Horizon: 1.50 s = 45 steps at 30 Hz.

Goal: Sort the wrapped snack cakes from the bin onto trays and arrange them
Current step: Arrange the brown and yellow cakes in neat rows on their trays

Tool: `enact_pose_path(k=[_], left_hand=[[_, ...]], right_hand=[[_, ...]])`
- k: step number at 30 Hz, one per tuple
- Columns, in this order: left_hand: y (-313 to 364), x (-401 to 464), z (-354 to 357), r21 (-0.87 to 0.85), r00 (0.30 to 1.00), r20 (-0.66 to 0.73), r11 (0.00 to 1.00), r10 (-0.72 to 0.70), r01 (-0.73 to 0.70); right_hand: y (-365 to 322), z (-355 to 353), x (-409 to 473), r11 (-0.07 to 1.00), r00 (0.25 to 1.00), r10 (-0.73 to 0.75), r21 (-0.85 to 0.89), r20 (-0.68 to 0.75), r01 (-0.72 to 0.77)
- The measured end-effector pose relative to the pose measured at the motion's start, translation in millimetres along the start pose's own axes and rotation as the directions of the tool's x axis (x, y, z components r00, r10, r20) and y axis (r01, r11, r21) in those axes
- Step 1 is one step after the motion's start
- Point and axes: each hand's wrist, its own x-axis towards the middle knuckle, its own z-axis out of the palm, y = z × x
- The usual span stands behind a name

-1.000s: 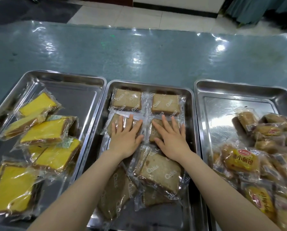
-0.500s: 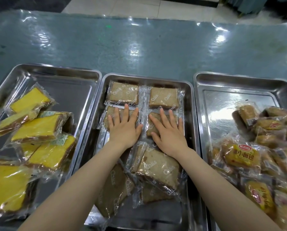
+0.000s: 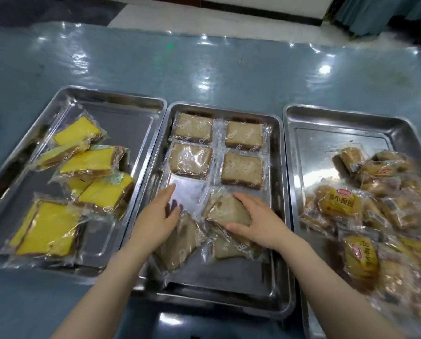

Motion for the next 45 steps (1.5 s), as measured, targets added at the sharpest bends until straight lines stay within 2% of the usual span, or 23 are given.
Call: enact_pose_path(k=[3,6,11,14,16,21,25,30,35,38,41,43,45], left_hand=[[-3,-31,-2,0.053,0.995,0.083,0.997,-0.061,0.057],[-6,-56,1,0.051,0.991,0.109,0.996,-0.078,0.073],[-2,-88,7,0.178,0.999,0.009,0.983,0.038,-0.039],[1,-102,16,0.262,0.997,0.071,0.964,0.029,-0.047],[0,-107,21,0.308,0.993,0.116,0.95,0.02,-0.056],[-9,-96,26,0.415,0.978,0.205,0.901,0.041,-0.125],[-14,-61,24,0.488,0.964,0.252,0.848,0.087,-0.205],[-15,-15,20,0.494,0.965,0.258,0.852,0.045,-0.171],[-15,9,15,0.447,0.965,0.244,0.872,0.098,-0.202],[-14,-4,12,0.33,0.974,0.159,0.921,0.163,-0.208],[-5,-34,8,-0.003,0.99,0.007,0.99,0.138,-0.138],[5,-54,3,-0.259,0.999,-0.009,0.965,0.033,-0.035],[12,-70,2,-0.483,0.996,0.074,0.873,-0.039,0.071]], right_hand=[[-5,9,-15,0.999,0.999,0.043,0.013,-0.001,-0.043],[-7,15,-28,0.997,0.997,0.07,-0.015,-0.03,-0.071],[-11,23,-46,0.995,0.994,0.093,-0.026,-0.056,-0.094],[-11,27,-55,0.983,0.994,0.101,-0.149,-0.049,-0.107],[-14,29,-59,0.965,0.99,0.089,-0.236,-0.105,-0.111],[-19,28,-67,0.978,0.955,0.028,-0.188,-0.295,-0.087],[-10,27,-75,0.985,0.964,0.055,-0.144,-0.259,-0.095],[-7,28,-75,0.986,0.965,0.061,-0.136,-0.255,-0.098],[-6,23,-74,0.995,0.956,0.1,0.041,-0.277,-0.092],[-11,20,-72,0.993,0.947,0.103,0.079,-0.303,-0.083],[-27,20,-66,0.997,0.947,0.068,0.05,-0.315,-0.055],[-44,25,-59,0.999,0.952,0.015,0.043,-0.305,-0.002],[-61,34,-50,0.999,0.961,-0.045,0.014,-0.273,0.051]])
